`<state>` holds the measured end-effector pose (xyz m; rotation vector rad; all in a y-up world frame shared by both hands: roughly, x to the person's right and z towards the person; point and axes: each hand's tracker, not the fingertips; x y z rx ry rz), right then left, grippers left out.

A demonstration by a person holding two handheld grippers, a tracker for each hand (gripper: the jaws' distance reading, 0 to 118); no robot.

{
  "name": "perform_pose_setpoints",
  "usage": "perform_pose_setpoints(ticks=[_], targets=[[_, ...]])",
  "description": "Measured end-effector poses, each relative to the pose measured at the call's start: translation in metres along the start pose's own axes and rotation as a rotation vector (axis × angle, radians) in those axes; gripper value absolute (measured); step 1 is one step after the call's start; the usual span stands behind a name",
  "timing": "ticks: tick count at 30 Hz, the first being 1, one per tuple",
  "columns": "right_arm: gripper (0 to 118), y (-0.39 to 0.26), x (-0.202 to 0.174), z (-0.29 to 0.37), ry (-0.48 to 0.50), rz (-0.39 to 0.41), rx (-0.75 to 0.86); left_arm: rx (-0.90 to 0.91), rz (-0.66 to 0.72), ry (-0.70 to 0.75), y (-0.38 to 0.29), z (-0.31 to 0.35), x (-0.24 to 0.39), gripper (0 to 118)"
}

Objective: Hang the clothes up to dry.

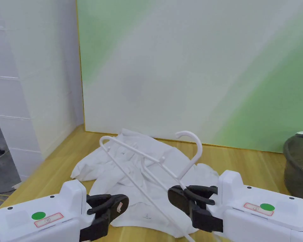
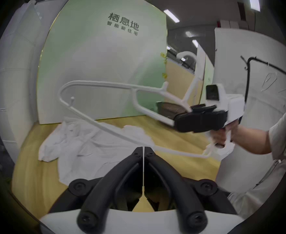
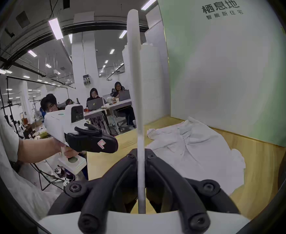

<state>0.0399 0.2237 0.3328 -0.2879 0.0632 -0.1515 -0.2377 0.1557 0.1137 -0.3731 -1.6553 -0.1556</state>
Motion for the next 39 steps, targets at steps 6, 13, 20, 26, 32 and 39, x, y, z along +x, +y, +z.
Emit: perform_pose_setpoints(ticks=[6, 13, 20, 26, 32, 39], targets=[[5, -0.006, 0.005, 0.0, -0.019, -0.007, -0.015, -0.305, -0.12, 0.189, -0.016, -0.021, -0.049, 2], [5, -0.024, 0.012, 0.003, -0.051, -0.016, -0.059, -0.526, 0.013, 0.226, -0.015, -0.068, -0.079, 8], [5, -0.035, 0.018, 0.009, -0.083, -0.046, -0.077, -0.539, -0.032, 0.314, -0.034, -0.096, -0.083, 113], [5, -0.039, 0.022, 0.012, -0.09, -0.064, -0.071, -0.512, 0.058, 0.344, -0.047, -0.106, -0.086, 112], [5, -0.041, 0.022, 0.009, -0.086, -0.062, -0.077, -0.482, 0.092, 0.349, -0.055, -0.104, -0.086, 80], [5, -0.048, 0.024, 0.006, -0.089, -0.079, -0.08, -0.471, 0.07, 0.363, -0.064, -0.101, -0.084, 43]])
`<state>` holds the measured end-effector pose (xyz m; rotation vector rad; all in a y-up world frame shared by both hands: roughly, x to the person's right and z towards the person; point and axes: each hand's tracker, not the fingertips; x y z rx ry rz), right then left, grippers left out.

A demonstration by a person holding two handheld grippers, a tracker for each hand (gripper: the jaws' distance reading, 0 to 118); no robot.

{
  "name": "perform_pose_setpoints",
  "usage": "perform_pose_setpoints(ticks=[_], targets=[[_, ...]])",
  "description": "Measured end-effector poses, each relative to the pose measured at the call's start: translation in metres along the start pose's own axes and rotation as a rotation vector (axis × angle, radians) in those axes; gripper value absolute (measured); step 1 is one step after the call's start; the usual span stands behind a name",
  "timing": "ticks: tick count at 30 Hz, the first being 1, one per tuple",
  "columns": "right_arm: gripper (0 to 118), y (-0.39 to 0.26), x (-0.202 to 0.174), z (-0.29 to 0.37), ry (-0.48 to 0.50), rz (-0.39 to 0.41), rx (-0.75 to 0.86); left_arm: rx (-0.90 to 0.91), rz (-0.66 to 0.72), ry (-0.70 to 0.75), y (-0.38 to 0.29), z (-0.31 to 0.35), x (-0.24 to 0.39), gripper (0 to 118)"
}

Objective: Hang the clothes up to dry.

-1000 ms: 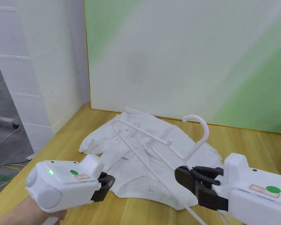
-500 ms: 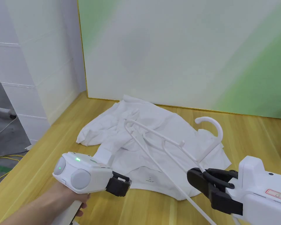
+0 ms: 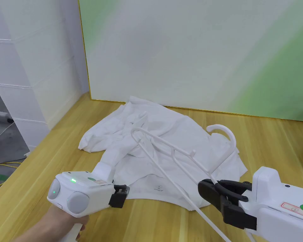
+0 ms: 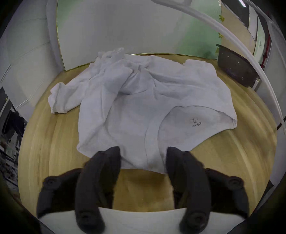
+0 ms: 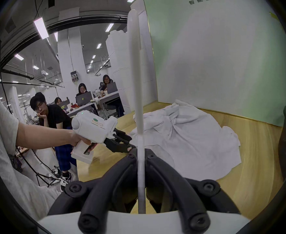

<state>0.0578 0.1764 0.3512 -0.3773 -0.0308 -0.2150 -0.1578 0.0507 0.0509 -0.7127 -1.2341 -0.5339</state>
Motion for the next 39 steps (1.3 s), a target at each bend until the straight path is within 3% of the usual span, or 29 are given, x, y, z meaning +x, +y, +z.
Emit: perform_pose_setpoints(ticks=[3, 7, 12, 14, 16, 21, 24, 26, 28, 32, 39], targets=[[5, -0.003, 0.001, 0.0, -0.001, -0.002, -0.001, 0.01, -0.013, 0.005, -0.001, 0.001, 0.0, 38], [5, -0.003, 0.0, 0.001, -0.017, 0.003, -0.006, 0.013, -0.023, 0.005, -0.002, 0.0, 0.002, 15], [5, -0.005, 0.001, 0.003, -0.039, 0.012, -0.011, 0.014, -0.027, 0.011, -0.001, 0.0, 0.008, 8], [5, -0.004, -0.002, 0.005, -0.065, 0.056, -0.028, 0.012, -0.026, 0.012, -0.001, 0.0, 0.009, 7], [5, -0.003, -0.009, 0.006, -0.133, 0.166, -0.038, 0.011, -0.017, 0.015, -0.001, -0.002, 0.009, 7], [5, 0.002, -0.04, 0.003, -0.25, 0.542, -0.127, 0.003, 0.017, 0.011, 0.002, -0.002, 0.01, 7], [5, -0.004, -0.063, -0.006, -0.318, 0.858, -0.196, -0.002, 0.029, 0.014, 0.003, -0.002, 0.011, 7], [5, -0.012, -0.074, -0.012, -0.316, 0.986, -0.227, -0.001, 0.053, 0.014, 0.003, -0.002, 0.011, 7], [6, -0.019, -0.078, -0.016, -0.296, 1.018, -0.262, -0.002, 0.066, 0.011, 0.004, -0.002, 0.012, 7], [6, -0.038, -0.086, -0.02, -0.32, 1.212, -0.281, -0.003, 0.072, 0.014, 0.005, -0.002, 0.012, 6], [6, -0.049, -0.094, -0.027, -0.297, 1.283, -0.303, -0.005, 0.073, 0.017, 0.005, -0.002, 0.012, 6]])
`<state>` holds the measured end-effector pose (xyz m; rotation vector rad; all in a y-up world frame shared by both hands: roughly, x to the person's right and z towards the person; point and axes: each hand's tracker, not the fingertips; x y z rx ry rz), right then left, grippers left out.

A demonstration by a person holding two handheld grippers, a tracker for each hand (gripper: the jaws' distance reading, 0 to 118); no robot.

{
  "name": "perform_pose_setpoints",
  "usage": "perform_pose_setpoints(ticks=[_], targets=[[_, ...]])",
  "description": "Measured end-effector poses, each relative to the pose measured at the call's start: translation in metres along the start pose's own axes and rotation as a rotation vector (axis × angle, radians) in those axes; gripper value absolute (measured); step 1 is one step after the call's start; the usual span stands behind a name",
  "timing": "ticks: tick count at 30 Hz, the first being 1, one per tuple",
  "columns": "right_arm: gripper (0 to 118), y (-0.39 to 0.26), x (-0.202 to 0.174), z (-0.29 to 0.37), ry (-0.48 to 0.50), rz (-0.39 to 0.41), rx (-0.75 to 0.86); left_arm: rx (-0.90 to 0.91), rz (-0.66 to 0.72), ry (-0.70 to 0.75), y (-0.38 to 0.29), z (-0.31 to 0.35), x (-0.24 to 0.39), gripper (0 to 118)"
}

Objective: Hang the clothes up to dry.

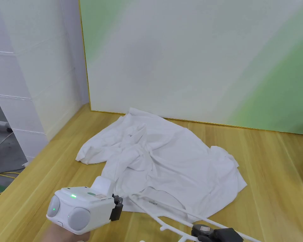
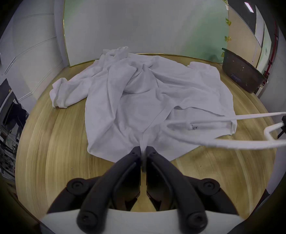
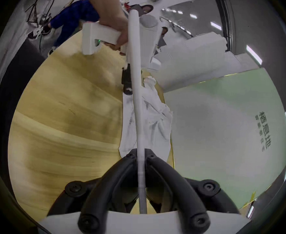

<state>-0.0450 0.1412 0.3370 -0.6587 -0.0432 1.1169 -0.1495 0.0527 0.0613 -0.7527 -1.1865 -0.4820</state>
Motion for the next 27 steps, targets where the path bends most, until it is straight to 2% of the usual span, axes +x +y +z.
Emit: perform_pose_setpoints(ticks=[11, 20, 27], targets=[[6, -0.009, -0.032, -0.007, -0.008, 0.09, -0.035, -0.001, 0.014, 0.002, 0.001, 0.0, 0.001, 6], [6, -0.005, -0.033, -0.008, -0.029, 0.08, -0.047, 0.07, 0.065, -0.038, 0.011, 0.02, 0.001, 6], [6, 0.0, -0.033, -0.01, -0.03, 0.061, -0.056, 0.094, -0.004, -0.026, 0.012, 0.032, 0.008, 6]])
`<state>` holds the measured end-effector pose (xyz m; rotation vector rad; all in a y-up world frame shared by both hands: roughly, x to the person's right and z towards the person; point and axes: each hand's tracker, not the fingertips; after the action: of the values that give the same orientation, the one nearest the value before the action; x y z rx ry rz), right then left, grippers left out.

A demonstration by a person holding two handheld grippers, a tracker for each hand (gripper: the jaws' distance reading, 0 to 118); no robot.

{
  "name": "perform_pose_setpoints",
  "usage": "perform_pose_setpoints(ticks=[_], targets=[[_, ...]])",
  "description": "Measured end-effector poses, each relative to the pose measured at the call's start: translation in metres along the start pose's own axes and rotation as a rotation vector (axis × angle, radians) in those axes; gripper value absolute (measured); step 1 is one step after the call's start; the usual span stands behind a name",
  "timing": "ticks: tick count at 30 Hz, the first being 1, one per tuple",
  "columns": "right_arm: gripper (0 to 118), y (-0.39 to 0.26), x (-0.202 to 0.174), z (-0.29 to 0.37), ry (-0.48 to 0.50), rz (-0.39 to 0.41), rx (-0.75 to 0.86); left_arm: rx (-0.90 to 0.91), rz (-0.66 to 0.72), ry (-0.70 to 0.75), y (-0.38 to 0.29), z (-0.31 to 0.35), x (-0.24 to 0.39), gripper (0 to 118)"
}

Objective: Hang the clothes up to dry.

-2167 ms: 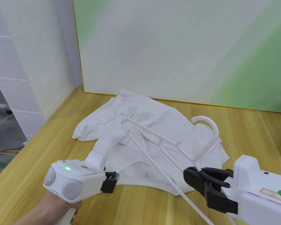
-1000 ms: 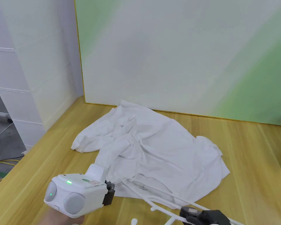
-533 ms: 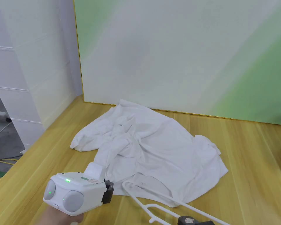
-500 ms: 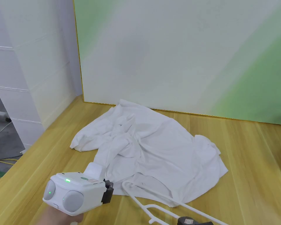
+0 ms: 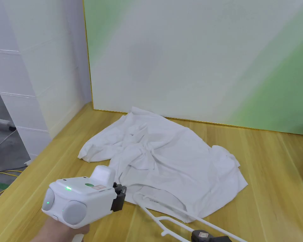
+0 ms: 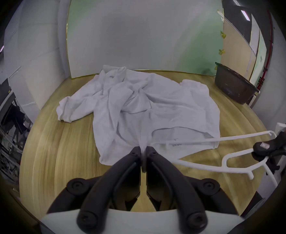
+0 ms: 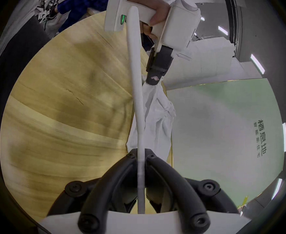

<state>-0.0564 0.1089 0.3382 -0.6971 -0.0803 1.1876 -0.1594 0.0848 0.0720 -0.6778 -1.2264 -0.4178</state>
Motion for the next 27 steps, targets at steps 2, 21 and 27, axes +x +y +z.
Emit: perform_pose_setpoints(ticks=[2, 21, 27], targets=[[6, 0.0, -0.001, 0.0, -0.014, 0.0, 0.002, -0.018, -0.008, 0.006, -0.007, -0.004, 0.0, 6], [6, 0.0, -0.001, 0.01, -0.024, 0.004, 0.017, -0.057, 0.024, -0.029, -0.058, 0.022, 0.025, 6], [6, 0.005, 0.018, 0.02, -0.035, -0.052, 0.042, -0.03, 0.027, -0.041, -0.047, 0.029, 0.026, 6]])
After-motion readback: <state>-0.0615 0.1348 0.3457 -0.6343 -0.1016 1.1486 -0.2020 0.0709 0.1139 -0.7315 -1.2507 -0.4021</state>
